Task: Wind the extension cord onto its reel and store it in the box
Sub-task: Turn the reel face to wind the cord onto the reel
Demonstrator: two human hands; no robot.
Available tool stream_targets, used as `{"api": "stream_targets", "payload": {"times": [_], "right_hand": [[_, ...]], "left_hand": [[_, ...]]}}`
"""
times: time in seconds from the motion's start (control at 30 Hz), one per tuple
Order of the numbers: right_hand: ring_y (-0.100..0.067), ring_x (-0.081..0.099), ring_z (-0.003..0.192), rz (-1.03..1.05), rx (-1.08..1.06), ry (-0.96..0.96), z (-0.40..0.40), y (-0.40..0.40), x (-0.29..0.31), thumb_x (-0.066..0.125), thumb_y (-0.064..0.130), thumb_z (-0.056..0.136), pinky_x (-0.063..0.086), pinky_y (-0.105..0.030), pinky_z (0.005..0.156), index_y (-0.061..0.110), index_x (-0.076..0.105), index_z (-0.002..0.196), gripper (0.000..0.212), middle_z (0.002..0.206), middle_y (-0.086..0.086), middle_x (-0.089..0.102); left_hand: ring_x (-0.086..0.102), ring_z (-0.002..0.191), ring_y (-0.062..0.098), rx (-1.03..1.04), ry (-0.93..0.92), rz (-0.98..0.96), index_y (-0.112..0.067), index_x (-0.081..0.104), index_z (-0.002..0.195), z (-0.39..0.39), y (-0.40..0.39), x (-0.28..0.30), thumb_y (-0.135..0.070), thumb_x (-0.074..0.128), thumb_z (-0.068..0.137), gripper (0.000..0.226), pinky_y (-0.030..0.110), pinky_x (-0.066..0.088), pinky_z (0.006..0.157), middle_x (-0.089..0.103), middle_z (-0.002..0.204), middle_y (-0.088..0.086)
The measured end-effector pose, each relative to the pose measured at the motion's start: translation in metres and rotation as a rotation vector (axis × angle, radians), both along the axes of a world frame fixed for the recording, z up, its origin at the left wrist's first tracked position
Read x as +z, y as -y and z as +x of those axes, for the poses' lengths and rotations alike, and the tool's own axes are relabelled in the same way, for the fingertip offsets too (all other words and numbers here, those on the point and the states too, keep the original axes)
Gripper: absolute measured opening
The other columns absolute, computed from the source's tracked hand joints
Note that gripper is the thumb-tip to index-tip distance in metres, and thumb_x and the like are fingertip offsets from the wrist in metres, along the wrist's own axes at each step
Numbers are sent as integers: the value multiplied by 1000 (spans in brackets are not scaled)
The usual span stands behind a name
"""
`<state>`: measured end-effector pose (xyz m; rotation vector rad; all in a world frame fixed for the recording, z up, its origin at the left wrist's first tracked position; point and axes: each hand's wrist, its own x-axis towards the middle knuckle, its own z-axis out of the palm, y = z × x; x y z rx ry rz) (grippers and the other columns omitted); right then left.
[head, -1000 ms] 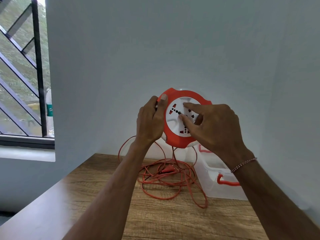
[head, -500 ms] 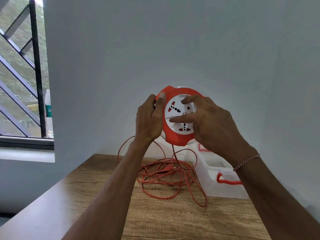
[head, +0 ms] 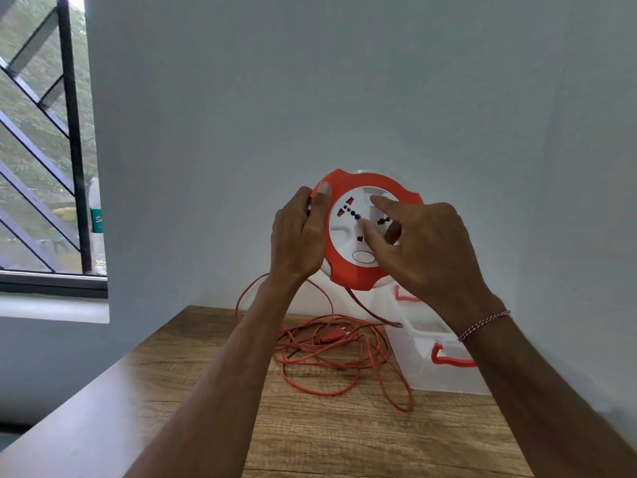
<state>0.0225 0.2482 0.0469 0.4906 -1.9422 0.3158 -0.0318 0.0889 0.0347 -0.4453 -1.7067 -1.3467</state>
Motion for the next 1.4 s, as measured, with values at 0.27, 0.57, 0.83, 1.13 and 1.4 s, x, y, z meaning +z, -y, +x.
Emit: {"api": "stream_targets", "payload": {"times": [0.27, 0.57, 0.83, 1.13, 1.4], "right_hand": [[-27, 57, 107, 216, 65, 16, 1, -11, 9, 69, 11, 81, 53, -35, 82, 21, 70, 109, 30, 120, -9, 62], [-33, 47, 118, 348, -91, 115, 10, -2, 9, 77, 23, 76, 50, -46, 88, 37, 64, 120, 48, 138, -10, 50], [-26, 59, 102, 213, -175, 10, 7, -3, 2, 68, 48, 79, 51, -37, 80, 42, 54, 129, 52, 118, -9, 63], [-25, 65, 100, 88, -131, 82, 6, 1, 3, 55, 63, 82, 53, -37, 86, 31, 55, 132, 60, 118, -6, 68], [-34, 52, 111, 361, 13, 10, 4, 4, 2, 86, 16, 64, 48, -47, 89, 23, 75, 95, 33, 124, -11, 62]], "left_hand": [[71, 69, 22, 10, -6, 18, -9, 63, 100, -1, 4, 1, -47, 39, 102, 46, 51, 61, 66, 73, 84, 3], [72, 71, 18, 7, -15, 6, -11, 63, 101, -1, 3, 2, -47, 38, 101, 44, 44, 63, 68, 72, 85, -3], [71, 67, 20, 14, -17, 7, -8, 62, 96, -3, 3, 2, -52, 38, 99, 50, 49, 61, 66, 72, 80, 4], [71, 68, 17, 21, 4, -12, -10, 63, 99, -5, 2, 1, -52, 37, 98, 50, 44, 63, 68, 71, 81, -1], [69, 75, 34, -9, -13, 27, 0, 62, 100, -6, 5, 1, -51, 37, 99, 57, 55, 58, 69, 72, 86, 17]]}}
